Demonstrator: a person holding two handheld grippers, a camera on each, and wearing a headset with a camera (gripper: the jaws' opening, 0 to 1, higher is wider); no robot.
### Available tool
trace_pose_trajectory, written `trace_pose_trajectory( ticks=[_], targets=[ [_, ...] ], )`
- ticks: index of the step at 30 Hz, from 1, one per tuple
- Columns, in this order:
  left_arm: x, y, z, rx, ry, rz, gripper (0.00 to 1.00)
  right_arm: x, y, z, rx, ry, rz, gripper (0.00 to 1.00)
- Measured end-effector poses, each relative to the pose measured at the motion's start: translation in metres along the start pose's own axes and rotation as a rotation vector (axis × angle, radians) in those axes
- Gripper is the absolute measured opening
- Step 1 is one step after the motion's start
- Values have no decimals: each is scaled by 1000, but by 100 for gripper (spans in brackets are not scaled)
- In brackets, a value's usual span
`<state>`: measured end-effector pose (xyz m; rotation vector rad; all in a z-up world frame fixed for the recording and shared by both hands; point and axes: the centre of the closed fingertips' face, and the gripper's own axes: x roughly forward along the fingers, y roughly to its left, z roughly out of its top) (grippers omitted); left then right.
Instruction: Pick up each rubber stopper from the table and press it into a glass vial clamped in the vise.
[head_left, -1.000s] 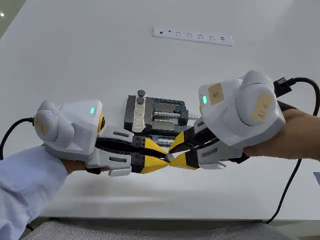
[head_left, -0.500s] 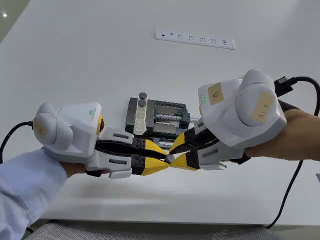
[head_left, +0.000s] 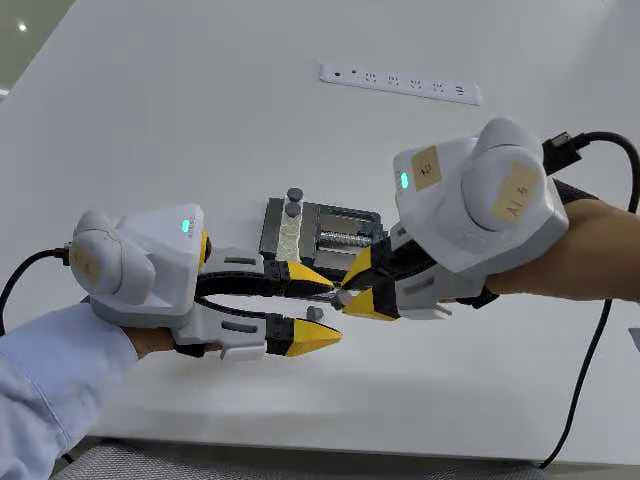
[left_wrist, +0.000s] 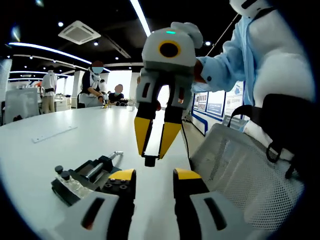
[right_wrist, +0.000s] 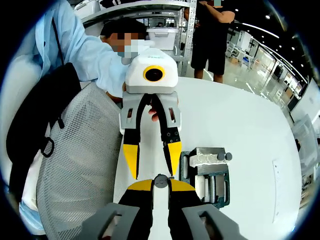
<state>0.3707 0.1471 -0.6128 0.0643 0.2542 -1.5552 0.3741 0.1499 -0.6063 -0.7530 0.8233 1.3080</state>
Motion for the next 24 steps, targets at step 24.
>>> trace_pose_trajectory(
  ticks=[24],
  targets=[
    [-31,34,-15,-49,-19,233,65,10,-53,8,-30,112,-41,7]
  ],
)
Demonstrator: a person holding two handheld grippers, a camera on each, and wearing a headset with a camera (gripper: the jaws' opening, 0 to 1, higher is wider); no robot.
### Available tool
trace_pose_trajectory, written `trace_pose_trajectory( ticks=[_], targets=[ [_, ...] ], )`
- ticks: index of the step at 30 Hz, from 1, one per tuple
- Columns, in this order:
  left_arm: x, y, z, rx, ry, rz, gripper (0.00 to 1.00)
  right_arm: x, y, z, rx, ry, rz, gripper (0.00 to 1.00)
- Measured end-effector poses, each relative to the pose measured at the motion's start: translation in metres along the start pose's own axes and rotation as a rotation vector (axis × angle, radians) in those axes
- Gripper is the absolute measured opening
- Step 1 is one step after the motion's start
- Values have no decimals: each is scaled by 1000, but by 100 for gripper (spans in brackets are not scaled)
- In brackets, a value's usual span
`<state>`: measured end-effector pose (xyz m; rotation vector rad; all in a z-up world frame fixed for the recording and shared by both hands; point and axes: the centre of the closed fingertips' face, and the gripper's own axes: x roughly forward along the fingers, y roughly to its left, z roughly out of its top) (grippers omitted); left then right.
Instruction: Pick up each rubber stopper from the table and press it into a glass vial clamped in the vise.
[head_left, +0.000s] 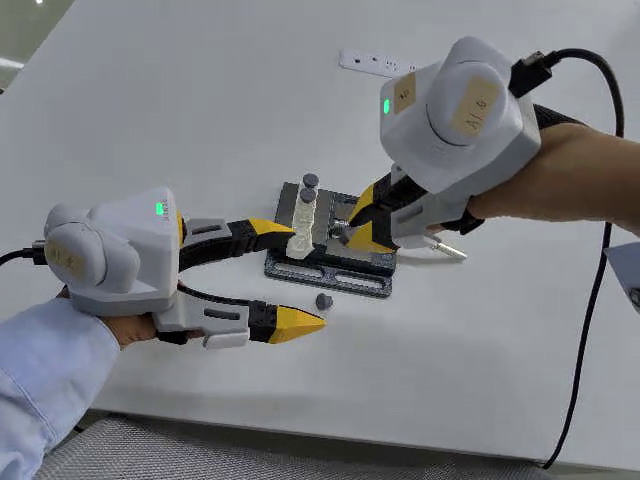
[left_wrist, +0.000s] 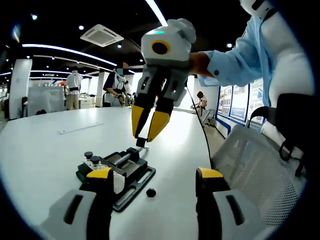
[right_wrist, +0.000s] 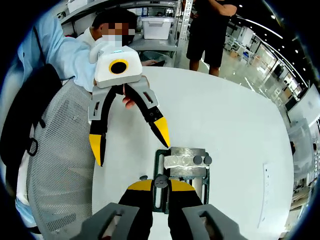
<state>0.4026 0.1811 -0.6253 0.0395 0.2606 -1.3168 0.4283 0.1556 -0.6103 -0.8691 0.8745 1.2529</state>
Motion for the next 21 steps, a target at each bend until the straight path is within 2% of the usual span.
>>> trace_pose_trajectory(
  ticks=[4,12,21],
  targets=[
    [-2,4,-6,11,30,25,70,6,-12,4,-14,17,1,7],
    [-7,12,-11,3,32,68,75,15,-21,6,-50,63,14,7],
    [-9,16,-19,5,62,102,79,26,-33,7,-70,102,24,7]
  ],
)
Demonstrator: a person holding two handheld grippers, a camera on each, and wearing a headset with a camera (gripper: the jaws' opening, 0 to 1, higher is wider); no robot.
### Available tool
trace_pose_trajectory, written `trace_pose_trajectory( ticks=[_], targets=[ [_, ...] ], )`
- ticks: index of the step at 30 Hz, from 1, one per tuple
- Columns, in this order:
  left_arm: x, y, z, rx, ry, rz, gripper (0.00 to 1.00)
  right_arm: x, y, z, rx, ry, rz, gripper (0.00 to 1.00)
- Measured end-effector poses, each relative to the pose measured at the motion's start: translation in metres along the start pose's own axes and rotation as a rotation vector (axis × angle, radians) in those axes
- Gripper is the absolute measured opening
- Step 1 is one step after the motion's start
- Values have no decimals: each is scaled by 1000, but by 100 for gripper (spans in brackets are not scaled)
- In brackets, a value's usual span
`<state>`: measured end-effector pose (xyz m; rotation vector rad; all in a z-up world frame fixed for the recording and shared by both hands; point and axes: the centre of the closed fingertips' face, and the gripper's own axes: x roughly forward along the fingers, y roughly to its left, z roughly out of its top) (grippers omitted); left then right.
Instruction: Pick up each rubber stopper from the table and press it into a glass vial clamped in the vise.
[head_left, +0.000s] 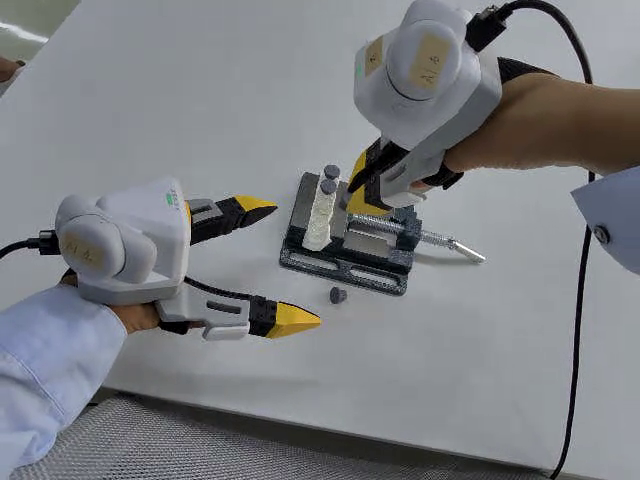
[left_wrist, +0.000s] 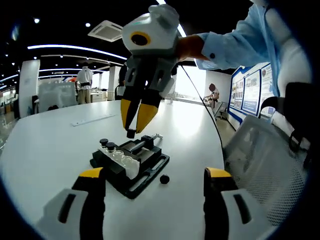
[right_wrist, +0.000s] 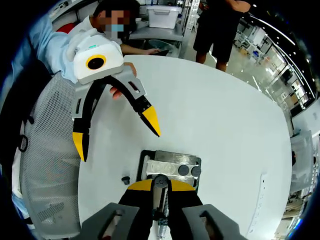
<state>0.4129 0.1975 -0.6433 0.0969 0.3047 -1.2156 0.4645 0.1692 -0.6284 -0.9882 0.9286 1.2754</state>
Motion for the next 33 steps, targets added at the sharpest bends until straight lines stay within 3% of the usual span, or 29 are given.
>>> trace_pose_trajectory(
  ticks=[10,14,33],
  targets=[
    [-1,4,-1,-10,9,21,80,14,-7,2,-48,45,20,7],
    [-2,6,-3,-21,10,32,81,20,-8,3,-107,54,29,7],
    [-4,7,-5,-35,6,43,80,30,-10,0,-160,110,54,7]
  ],
)
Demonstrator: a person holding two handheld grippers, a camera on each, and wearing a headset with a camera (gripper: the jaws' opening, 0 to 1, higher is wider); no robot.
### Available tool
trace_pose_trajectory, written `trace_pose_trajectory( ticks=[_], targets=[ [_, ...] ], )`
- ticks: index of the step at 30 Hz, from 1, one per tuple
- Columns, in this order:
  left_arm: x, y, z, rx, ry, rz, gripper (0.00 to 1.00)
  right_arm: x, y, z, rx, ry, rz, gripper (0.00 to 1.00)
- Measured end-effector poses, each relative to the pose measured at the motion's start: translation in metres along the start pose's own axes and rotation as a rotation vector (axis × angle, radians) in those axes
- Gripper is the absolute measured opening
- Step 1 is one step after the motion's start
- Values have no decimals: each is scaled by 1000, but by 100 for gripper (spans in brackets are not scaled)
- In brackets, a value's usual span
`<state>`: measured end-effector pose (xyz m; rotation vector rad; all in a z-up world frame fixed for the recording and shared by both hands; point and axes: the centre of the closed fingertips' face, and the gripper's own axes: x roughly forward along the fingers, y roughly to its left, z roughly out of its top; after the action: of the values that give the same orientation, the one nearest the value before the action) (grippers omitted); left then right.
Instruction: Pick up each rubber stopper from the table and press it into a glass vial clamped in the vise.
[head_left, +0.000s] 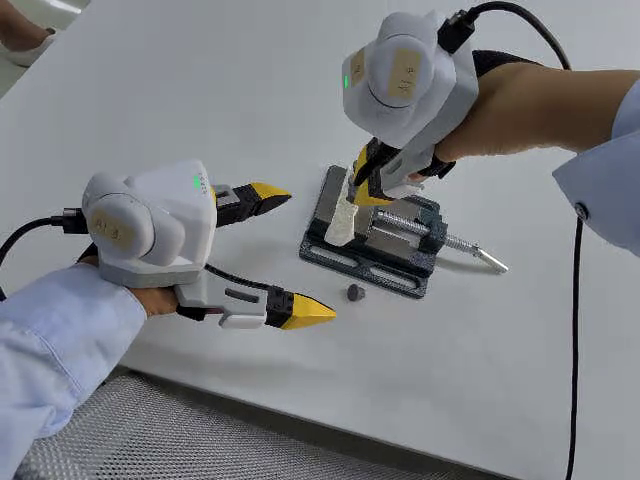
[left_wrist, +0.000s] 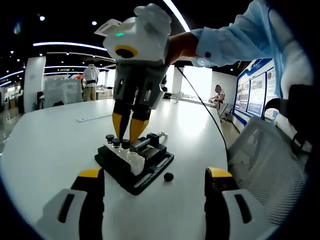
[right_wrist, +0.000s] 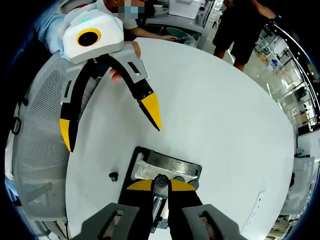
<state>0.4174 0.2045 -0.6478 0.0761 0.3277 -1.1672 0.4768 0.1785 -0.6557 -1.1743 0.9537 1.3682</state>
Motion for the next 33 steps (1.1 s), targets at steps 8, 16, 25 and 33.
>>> trace_pose_trajectory(
  ticks=[8,16,25,33],
  targets=[
    [-1,-1,2,-5,-11,3,79,3,-1,1,-34,22,-2,7],
    [-2,-1,2,-9,-16,4,79,5,-3,-1,-66,50,-5,7],
    [0,-2,2,-11,-15,-3,78,5,-3,0,-86,61,-10,7],
    [1,-2,1,-13,-18,0,78,7,-3,-2,-83,92,-8,6]
  ],
)
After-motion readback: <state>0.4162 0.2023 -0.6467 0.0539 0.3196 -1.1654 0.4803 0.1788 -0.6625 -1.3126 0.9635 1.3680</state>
